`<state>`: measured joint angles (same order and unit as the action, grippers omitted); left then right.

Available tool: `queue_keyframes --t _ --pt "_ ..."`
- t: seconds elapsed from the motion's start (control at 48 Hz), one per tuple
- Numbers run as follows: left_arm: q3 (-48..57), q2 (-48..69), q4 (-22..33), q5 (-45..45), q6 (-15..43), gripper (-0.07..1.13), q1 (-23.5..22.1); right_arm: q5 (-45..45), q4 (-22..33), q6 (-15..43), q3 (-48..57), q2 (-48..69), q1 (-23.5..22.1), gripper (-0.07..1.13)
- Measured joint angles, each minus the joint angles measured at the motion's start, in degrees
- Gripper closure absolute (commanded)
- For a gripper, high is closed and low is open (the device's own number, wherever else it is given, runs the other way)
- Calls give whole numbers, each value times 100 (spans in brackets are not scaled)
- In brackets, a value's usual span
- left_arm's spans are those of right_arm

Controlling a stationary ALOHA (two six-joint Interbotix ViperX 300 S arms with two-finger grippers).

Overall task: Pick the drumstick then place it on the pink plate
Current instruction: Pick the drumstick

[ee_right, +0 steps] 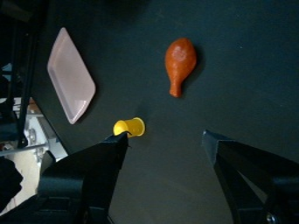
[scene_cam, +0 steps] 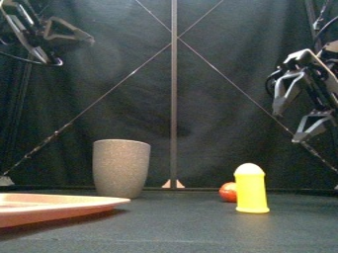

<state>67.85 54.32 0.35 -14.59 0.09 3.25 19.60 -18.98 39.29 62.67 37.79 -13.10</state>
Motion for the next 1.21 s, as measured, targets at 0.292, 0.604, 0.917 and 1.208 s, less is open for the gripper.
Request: queue_keyframes --t 0.292,0.604,0.917,1.208 --pt "0 0 -9 -70 0 100 35 -9 378 229 -387 -1046 105 6" --pt "70 0 -18 -79 9 100 88 747 624 246 -1274 -2531 88 6" --pt "237 0 -26 -79 0 100 149 747 1063 571 -2065 -3621 281 6" --pt "246 0 -35 -79 9 100 141 1125 2197 1696 -2461 -4122 492 6"
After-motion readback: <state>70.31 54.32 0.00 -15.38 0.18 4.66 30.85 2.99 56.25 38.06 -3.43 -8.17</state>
